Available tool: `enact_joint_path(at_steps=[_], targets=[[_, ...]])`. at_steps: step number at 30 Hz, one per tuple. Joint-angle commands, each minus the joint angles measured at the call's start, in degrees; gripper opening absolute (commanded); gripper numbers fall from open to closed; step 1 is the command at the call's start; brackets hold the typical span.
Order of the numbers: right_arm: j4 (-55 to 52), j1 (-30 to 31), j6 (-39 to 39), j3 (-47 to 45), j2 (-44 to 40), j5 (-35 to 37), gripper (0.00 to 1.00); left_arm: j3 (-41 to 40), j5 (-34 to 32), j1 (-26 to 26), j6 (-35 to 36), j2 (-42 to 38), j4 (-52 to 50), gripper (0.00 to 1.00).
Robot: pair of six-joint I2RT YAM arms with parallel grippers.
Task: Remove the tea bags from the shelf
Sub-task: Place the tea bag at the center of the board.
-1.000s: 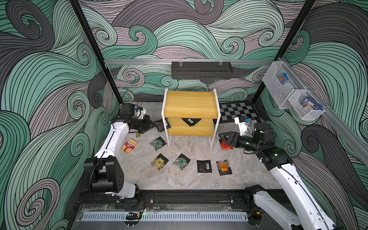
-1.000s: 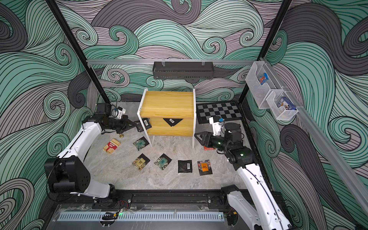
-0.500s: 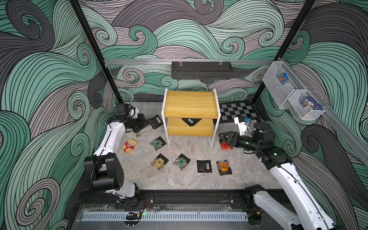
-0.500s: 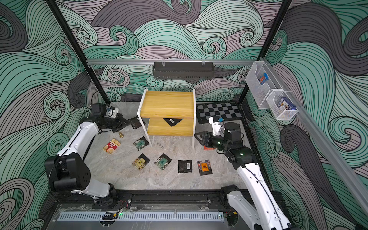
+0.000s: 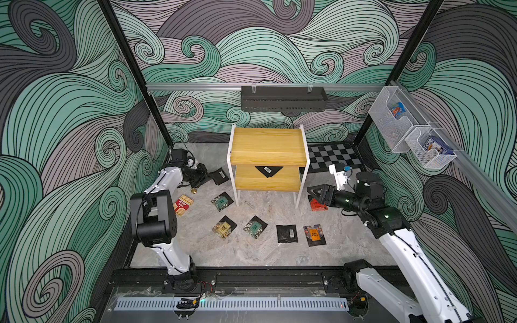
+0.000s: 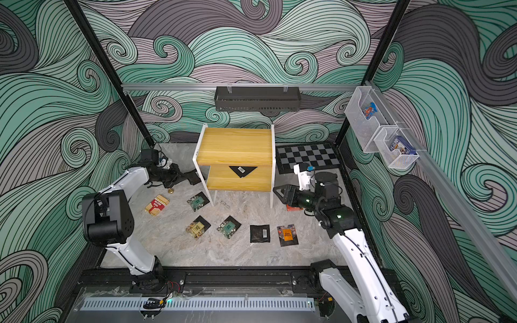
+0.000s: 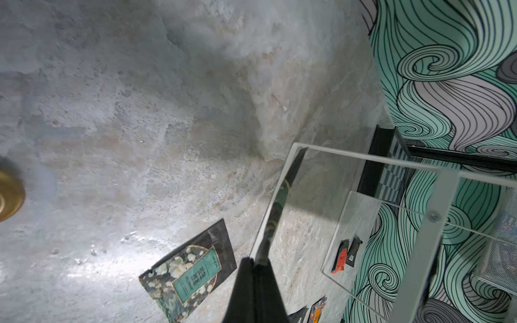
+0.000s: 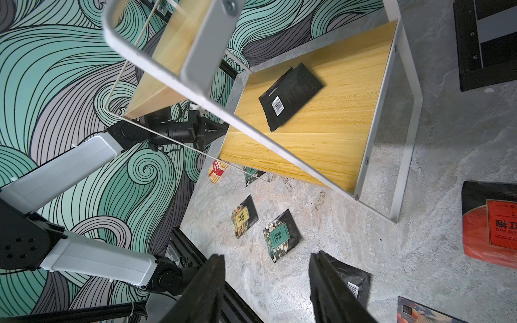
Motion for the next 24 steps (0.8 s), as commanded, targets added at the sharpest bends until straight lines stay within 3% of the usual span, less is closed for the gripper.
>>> enact_joint_path(at_steps=[1, 18, 24], targets=[[-0.23, 0.36, -0.65, -0.44, 0.22, 1.04, 0.53, 3.52, -1.01, -0.05, 0.00, 3.35, 1.15, 0.00], [-0.43, 0.40, 0.02, -0.90, -0.38, 1.84, 0.53, 9.69, -1.67, -1.11, 0.62, 12.36, 0.43, 0.00], [-1.05, 0.33, 0.11, -1.08, -1.43, 1.84, 0.53, 9.75, -2.76, -1.20, 1.59, 12.74, -0.61, 0.10]])
